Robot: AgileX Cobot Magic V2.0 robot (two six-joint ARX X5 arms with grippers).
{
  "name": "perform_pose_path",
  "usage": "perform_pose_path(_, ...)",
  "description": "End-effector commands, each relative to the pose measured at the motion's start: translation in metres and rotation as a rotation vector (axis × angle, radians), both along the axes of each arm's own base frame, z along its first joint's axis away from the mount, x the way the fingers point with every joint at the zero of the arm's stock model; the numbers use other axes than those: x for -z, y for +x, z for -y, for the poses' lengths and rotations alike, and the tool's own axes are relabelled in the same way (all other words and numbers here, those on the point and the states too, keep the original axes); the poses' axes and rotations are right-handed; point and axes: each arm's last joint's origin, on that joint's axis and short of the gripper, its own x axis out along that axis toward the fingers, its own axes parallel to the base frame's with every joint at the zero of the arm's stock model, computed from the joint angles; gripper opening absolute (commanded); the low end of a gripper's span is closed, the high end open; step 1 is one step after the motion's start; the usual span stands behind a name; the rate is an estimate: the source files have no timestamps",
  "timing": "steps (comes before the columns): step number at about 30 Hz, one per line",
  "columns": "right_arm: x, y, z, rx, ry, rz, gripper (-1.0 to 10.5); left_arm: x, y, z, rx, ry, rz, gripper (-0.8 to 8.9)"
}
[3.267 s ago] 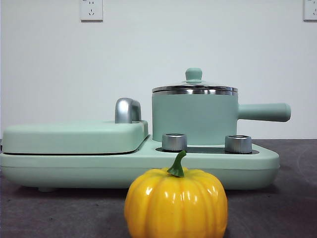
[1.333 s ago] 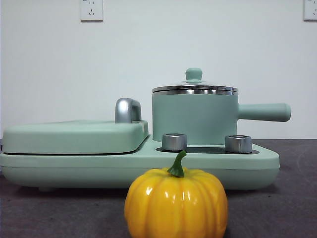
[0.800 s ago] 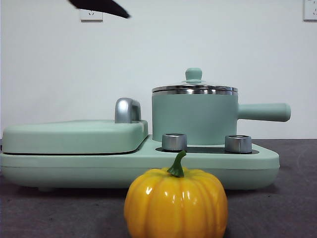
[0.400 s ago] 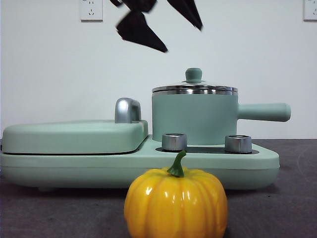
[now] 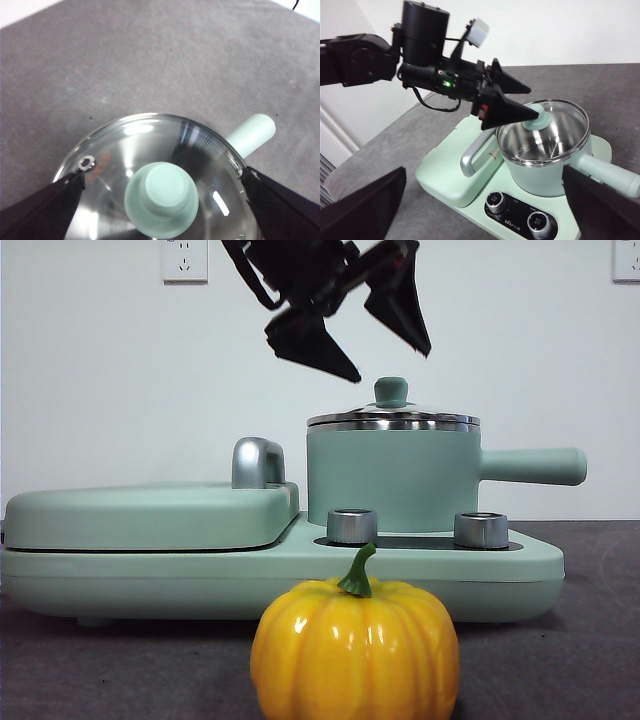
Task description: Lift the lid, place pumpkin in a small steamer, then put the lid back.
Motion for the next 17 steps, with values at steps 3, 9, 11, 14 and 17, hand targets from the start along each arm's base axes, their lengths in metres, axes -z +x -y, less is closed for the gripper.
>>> perform_pose_path(3, -0.004, -0.001, 0.000, 0.000, -0.002, 0.018, 5.0, 0.009, 0.007, 0.014, 0.021, 0.003, 0.018, 4.91)
perform_pose_path(9, -0.004, -0.001, 0.000, 0.001, -0.002, 0.009, 5.0, 0.018, 0.010, 0.016, 0.018, 0.022, 0.000, 3.89)
perform_pose_path(11, -0.003, -0.001, 0.000, 0.001, -0.003, -0.001, 5.0, 0.018, 0.009, 0.018, 0.026, 0.024, 0.006, 3.60)
perform_pose_path(14, -0.002, -0.001, 0.000, 0.001, -0.003, -0.010, 5.0, 0.018, 0.008, 0.018, 0.036, 0.032, 0.015, 3.00)
perform_pose_path(17, -0.002, -0.001, 0.000, 0.001, -0.003, -0.015, 5.0, 0.019, 0.008, 0.019, 0.043, 0.038, 0.022, 2.65)
